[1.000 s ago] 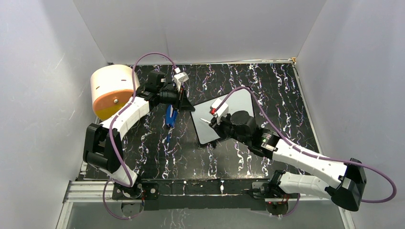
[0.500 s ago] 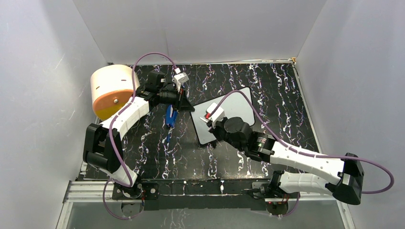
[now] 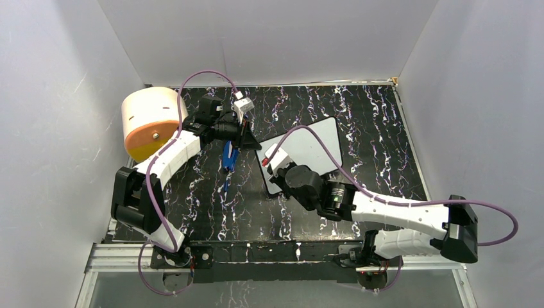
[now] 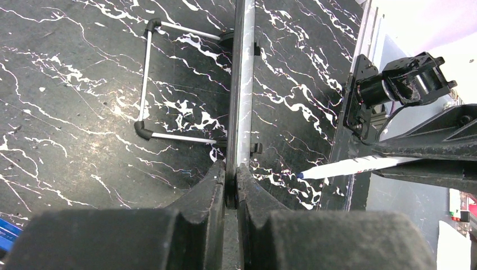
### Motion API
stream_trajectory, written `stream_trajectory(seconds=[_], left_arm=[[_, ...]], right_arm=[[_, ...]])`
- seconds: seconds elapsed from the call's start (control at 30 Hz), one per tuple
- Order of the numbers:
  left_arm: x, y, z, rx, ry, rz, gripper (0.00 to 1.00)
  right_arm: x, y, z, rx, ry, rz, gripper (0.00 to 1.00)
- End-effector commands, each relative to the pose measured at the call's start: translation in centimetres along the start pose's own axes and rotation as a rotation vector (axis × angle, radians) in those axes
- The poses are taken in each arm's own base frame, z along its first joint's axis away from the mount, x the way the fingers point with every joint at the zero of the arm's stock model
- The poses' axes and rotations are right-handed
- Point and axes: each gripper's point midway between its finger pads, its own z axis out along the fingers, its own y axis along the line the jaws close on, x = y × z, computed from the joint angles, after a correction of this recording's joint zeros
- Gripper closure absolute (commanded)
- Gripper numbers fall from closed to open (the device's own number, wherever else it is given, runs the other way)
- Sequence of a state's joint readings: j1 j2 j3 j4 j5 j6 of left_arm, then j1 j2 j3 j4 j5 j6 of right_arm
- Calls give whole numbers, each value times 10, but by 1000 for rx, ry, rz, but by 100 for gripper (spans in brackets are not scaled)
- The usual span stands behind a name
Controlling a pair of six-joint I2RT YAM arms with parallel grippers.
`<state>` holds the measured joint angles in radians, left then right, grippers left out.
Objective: Write a sentence on the whiteboard
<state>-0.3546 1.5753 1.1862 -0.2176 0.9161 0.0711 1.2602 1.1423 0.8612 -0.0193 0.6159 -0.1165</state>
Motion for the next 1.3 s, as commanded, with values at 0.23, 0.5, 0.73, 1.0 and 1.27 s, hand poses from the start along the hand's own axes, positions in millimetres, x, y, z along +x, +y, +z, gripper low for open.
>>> stream_trajectory(seconds=[0.23,0.5,0.73,1.0,1.27], left_arm=[[0,-3,-7,-41,7,47,100],[-1,-3,-8,-50,4,50,100],[-2,-3,-8,-53,0,53,100],[-2,-5,-8,-47,-1,52,100],[-2,-4,-8,-48,-2,51,100]], right_arm=[[-41,-15,8,163,-39,31,100],[-29,-11,20,201,51,-3,100],[-28,-6,26,200,74,-5,100],[-28,-5,28,201,70,-4,100],[-29,-5,29,207,61,1,100]])
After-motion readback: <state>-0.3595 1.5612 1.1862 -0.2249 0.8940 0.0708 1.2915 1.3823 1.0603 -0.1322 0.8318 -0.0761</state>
